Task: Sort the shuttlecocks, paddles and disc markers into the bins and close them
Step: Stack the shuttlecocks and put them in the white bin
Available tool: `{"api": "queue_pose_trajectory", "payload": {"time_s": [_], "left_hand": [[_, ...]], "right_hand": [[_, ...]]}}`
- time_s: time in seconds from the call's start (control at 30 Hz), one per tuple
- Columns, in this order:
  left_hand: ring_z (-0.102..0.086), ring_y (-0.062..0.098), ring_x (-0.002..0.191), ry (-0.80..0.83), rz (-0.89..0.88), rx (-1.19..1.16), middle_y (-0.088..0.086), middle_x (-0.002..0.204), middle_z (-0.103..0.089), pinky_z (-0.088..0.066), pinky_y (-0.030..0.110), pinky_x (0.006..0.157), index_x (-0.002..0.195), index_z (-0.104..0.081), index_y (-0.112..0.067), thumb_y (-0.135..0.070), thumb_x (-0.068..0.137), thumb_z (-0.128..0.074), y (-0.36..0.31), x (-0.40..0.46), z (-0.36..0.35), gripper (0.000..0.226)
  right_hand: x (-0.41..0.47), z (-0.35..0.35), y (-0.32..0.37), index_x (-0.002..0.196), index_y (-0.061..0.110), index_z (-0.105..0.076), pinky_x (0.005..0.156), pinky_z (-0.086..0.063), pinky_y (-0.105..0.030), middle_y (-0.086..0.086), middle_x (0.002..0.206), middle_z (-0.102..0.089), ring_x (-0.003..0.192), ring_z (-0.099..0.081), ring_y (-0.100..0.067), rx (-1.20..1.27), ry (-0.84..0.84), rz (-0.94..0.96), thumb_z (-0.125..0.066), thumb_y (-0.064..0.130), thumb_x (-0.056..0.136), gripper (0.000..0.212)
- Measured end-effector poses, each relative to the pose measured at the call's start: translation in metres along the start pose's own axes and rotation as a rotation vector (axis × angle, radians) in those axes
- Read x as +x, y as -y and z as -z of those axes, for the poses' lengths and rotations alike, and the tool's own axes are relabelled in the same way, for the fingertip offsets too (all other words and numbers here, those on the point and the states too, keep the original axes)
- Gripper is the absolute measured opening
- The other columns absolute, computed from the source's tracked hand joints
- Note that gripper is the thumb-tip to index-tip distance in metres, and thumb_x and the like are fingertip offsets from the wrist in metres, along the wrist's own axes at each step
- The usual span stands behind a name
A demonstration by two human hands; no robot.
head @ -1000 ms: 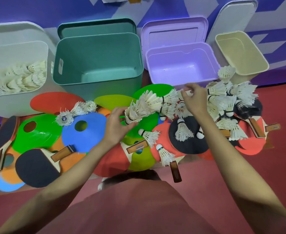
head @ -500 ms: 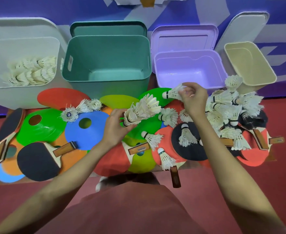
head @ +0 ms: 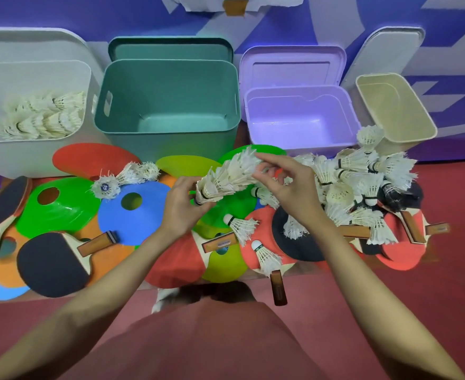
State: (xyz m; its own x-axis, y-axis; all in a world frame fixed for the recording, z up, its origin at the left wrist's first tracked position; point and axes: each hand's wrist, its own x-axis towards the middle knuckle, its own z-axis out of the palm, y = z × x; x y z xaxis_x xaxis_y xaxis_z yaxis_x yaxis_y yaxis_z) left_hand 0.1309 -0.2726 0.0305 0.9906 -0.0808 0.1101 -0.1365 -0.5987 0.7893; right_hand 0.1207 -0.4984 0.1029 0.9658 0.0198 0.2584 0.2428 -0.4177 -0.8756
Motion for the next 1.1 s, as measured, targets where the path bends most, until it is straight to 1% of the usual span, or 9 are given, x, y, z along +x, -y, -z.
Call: {"api": "queue_pose_trajectory", "payload": {"time_s": [0.1,0.2,0.33,0.53,0.63,0.77,0.83,0.93,1.1], "left_hand": [[-0.06,0.023,0.089,-0.016,0.021,-0.026,0.002,0.098,-0.055,-0.056,0.04,0.079,0.109,-0.065,-0.005,-0.009,0.066,-0.085,0.001,-0.002,0.001,0.048],[-0.058,0.019,0.086,-0.026,0.04,-0.052,0.002,0.098,-0.055,-0.056,0.04,0.079,0.109,-0.065,-0.007,-0.008,0.066,-0.085,0.002,-0.004,0.0,0.047],[-0.058,0.018,0.087,-0.029,0.046,-0.069,0.002,0.099,-0.054,-0.056,0.036,0.079,0.112,-0.065,-0.007,-0.009,0.067,-0.085,-0.001,-0.005,-0.001,0.049],[-0.054,0.012,0.084,-0.052,0.028,-0.073,0.001,0.097,-0.055,-0.049,0.016,0.075,0.109,-0.065,-0.006,-0.007,0.066,-0.085,-0.006,-0.005,0.002,0.047],[-0.051,0.005,0.078,-0.051,0.044,-0.079,0.001,0.097,-0.054,-0.045,0.005,0.072,0.109,-0.065,-0.005,-0.005,0.066,-0.085,-0.005,-0.004,0.005,0.047],[-0.052,-0.001,0.078,-0.034,0.048,-0.067,0.004,0.098,-0.054,-0.042,0.0,0.07,0.109,-0.065,-0.003,-0.004,0.067,-0.084,-0.003,-0.002,0.008,0.046],[-0.051,0.002,0.078,-0.027,0.043,-0.054,0.005,0.097,-0.054,-0.041,-0.001,0.068,0.109,-0.065,-0.002,-0.004,0.067,-0.084,-0.002,-0.001,0.008,0.046],[-0.052,0.01,0.08,-0.021,0.038,-0.04,0.004,0.097,-0.053,-0.041,-0.001,0.068,0.109,-0.065,-0.002,-0.004,0.067,-0.084,0.001,0.0,0.008,0.046],[-0.05,0.004,0.076,-0.001,0.024,-0.032,0.005,0.096,-0.054,-0.04,-0.002,0.068,0.109,-0.066,-0.002,-0.003,0.066,-0.085,0.004,0.0,0.006,0.047]], "right_hand": [[0.007,0.016,-0.009,0.11,0.016,-0.068,0.064,-0.048,-0.021,-0.004,0.091,-0.07,0.076,-0.06,-0.012,0.02,-0.146,-0.094,-0.064,0.015,0.089,0.021],[0.026,0.036,-0.046,0.11,0.008,-0.067,0.072,-0.048,-0.02,-0.01,0.095,-0.071,0.082,-0.064,-0.016,-0.246,-0.3,-0.288,-0.057,0.012,0.089,0.023],[0.047,0.044,-0.087,0.121,0.007,-0.06,0.079,-0.045,-0.03,-0.015,0.112,-0.065,0.099,-0.061,-0.031,-0.611,-0.049,-0.597,-0.057,0.006,0.084,0.037],[0.064,0.024,-0.103,0.096,0.0,-0.071,0.072,-0.05,-0.035,-0.019,0.096,-0.07,0.088,-0.064,-0.033,-0.572,0.018,-0.694,-0.055,0.001,0.081,0.022],[0.066,0.02,-0.106,0.06,0.002,-0.059,0.057,-0.04,-0.031,-0.014,0.061,-0.055,0.059,-0.052,-0.029,-0.561,-0.015,-0.729,-0.051,-0.004,0.077,0.019],[0.062,0.023,-0.093,0.046,0.011,-0.029,0.044,-0.022,-0.025,-0.003,0.044,-0.026,0.041,-0.022,-0.015,-0.519,-0.14,-0.679,-0.05,-0.005,0.079,0.042],[0.058,0.028,-0.085,0.047,0.01,-0.038,0.049,-0.027,-0.025,-0.004,0.044,-0.031,0.042,-0.025,-0.014,-0.478,-0.225,-0.62,-0.053,0.0,0.08,0.037],[0.045,0.033,-0.069,0.075,0.009,-0.072,0.064,-0.043,-0.023,-0.004,0.069,-0.067,0.062,-0.058,-0.015,-0.397,-0.335,-0.433,-0.065,0.013,0.079,0.009],[0.008,0.029,-0.022,0.079,0.013,-0.069,0.062,-0.042,-0.019,0.0,0.072,-0.064,0.064,-0.054,-0.013,-0.291,-0.448,-0.022,-0.064,0.002,0.079,0.012]]}}
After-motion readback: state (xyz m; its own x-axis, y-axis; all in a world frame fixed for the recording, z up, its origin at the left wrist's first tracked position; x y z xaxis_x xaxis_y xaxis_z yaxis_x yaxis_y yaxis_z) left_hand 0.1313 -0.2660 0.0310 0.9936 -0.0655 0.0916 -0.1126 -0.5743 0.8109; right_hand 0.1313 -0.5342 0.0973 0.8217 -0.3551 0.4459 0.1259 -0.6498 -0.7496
